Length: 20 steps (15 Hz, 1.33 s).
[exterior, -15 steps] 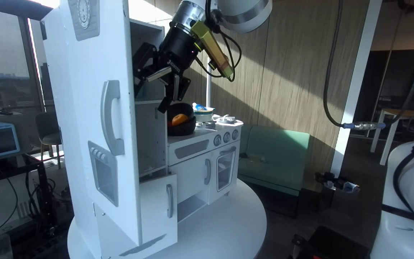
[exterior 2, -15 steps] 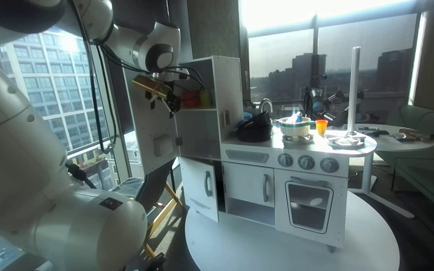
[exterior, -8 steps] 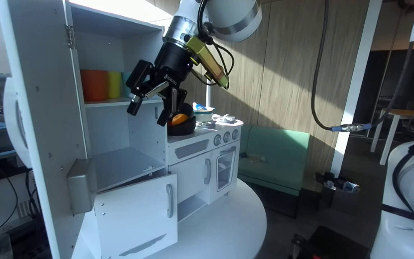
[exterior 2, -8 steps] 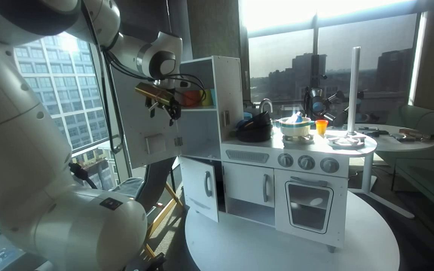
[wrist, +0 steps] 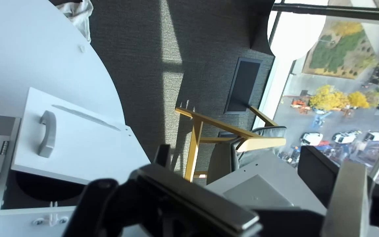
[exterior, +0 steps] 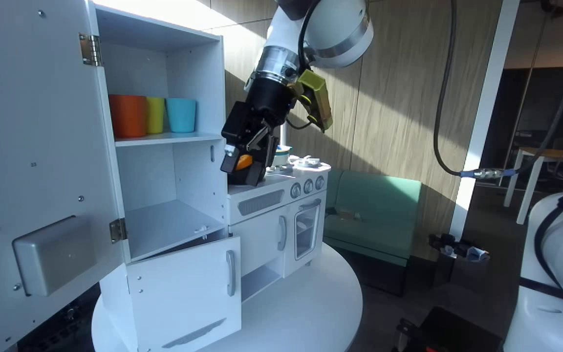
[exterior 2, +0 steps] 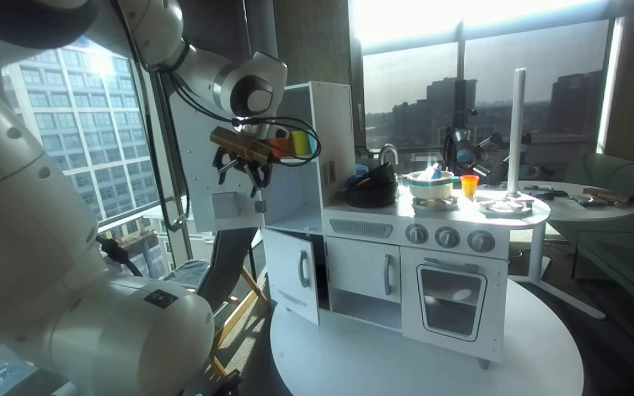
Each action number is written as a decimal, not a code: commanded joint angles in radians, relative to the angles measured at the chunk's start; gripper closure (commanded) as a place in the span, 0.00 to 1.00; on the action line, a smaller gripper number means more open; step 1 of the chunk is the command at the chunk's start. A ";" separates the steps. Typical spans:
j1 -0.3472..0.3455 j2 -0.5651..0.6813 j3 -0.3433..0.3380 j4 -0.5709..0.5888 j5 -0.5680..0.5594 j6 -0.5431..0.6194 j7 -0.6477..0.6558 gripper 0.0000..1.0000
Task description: Open all the cupboard doors
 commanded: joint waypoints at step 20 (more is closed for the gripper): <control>-0.018 0.170 0.073 -0.261 -0.411 0.374 -0.239 0.00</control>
